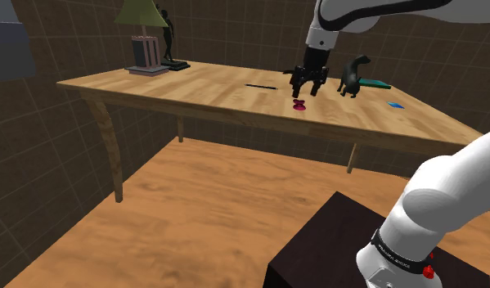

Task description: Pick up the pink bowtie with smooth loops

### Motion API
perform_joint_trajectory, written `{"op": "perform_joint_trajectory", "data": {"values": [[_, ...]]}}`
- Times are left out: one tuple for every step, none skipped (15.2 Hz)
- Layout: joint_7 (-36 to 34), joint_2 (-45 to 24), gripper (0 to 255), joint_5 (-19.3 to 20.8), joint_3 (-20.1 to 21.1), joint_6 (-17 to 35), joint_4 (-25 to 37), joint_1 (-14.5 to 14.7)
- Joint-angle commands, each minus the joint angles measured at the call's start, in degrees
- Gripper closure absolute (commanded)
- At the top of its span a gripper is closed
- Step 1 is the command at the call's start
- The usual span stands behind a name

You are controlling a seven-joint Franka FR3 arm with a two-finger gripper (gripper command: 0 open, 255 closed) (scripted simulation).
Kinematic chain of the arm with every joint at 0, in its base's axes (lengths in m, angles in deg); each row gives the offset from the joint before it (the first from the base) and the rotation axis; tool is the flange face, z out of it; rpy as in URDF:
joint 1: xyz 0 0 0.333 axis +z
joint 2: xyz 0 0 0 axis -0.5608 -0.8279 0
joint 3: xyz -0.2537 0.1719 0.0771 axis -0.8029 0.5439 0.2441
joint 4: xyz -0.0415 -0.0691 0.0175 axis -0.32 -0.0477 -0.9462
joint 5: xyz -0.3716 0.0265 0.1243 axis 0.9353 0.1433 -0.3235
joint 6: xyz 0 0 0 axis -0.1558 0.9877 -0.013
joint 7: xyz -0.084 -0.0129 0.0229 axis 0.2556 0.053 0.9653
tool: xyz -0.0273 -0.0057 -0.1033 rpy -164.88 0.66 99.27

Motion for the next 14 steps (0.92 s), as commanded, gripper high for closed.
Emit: {"op": "perform_joint_trajectory", "data": {"values": [[0.7, -3.4, 0, 1.4, -0.8, 0.9, 1.6, -0.8], [1.1, -5.2, 0, 2.1, -1.2, 1.3, 2.7, -1.2], [1.4, -7.0, 0, 2.7, -1.6, 1.6, 3.8, -1.5], [1.4, -7.2, 0, 2.7, -1.6, 1.6, 3.9, -1.5], [1.4, -7.2, 0, 2.8, -1.7, 2.4, 3.1, -1.6], [1.3, -7.2, 0, 2.8, -1.7, 3.2, 2.3, -1.6], [1.3, -7.2, 0, 2.8, -1.7, 3.9, 1.6, -1.6], [1.3, -7.3, 0, 2.8, -1.7, 4.7, 0.9, -1.6], [1.2, -7.3, 0, 2.9, -1.8, 5.5, 0.1, -1.6], [1.2, -7.4, 0, 2.9, -1.8, 6.2, -0.6, -1.6], [1.1, -7.5, 0, 2.9, -1.8, 7.5, -1.7, -1.6], [1.1, -7.5, 0, 2.9, -1.8, 7.5, -1.7, -1.6], [1.1, -7.5, 0, 2.9, -1.8, 7.5, -1.7, -1.6], [1.2, -7.5, 255, 2.9, -1.9, 7.5, -1.7, -1.7]]}}
